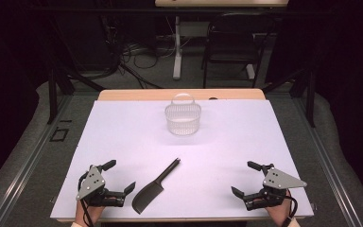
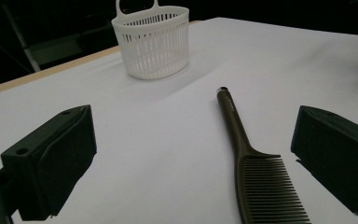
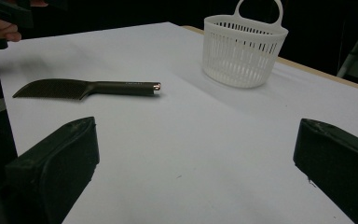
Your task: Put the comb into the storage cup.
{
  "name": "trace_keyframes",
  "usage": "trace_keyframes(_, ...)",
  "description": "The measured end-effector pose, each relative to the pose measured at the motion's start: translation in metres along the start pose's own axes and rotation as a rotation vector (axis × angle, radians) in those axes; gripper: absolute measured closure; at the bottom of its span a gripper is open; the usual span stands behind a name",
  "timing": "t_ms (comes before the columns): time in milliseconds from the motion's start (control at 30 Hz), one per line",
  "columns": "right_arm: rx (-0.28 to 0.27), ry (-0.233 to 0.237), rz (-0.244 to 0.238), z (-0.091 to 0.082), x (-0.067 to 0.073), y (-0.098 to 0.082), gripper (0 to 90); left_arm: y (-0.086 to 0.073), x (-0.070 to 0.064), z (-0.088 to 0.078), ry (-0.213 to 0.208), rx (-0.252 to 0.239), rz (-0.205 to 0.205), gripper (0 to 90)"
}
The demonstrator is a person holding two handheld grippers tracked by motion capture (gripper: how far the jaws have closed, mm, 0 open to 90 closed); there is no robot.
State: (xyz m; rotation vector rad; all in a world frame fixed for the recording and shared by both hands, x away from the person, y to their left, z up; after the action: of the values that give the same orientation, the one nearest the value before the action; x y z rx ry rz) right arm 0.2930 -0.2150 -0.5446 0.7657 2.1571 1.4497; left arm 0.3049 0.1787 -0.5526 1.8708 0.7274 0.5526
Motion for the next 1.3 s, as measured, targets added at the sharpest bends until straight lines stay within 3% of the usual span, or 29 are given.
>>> trace_keyframes(267,0.0,0.002,-0.003,0.0,0.001,0.0,0.0,0.008,-0.002,0.011,-0.014,0.014,0.0,0.0)
trace_keyframes(400,0.003,0.003,-0.001,0.0,0.0,-0.001,0.0,0.01,-0.002,0.021,-0.015,0.07,-0.006,0.2)
trace_keyframes(467,0.005,0.002,-0.005,0.0,0.0,-0.001,0.0,0.01,-0.003,0.023,-0.015,0.074,-0.005,0.2)
trace_keyframes(1300,0.02,0.003,-0.003,-0.001,0.002,-0.002,0.0,0.029,-0.023,0.063,-0.096,0.128,0.066,0.0)
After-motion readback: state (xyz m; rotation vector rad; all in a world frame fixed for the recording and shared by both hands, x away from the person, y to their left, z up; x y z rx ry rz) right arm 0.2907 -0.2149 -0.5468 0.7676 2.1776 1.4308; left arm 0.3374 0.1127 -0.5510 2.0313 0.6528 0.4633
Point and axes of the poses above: each handheld gripper's, and its own axes: z roughly forward along the jaws, y roughly out of its top, x roughly to its left, the point moved 8 cm from there along z, roughly forward along the jaws, and after that the axes turned 4 degrees about x, right-handed, at the moved point
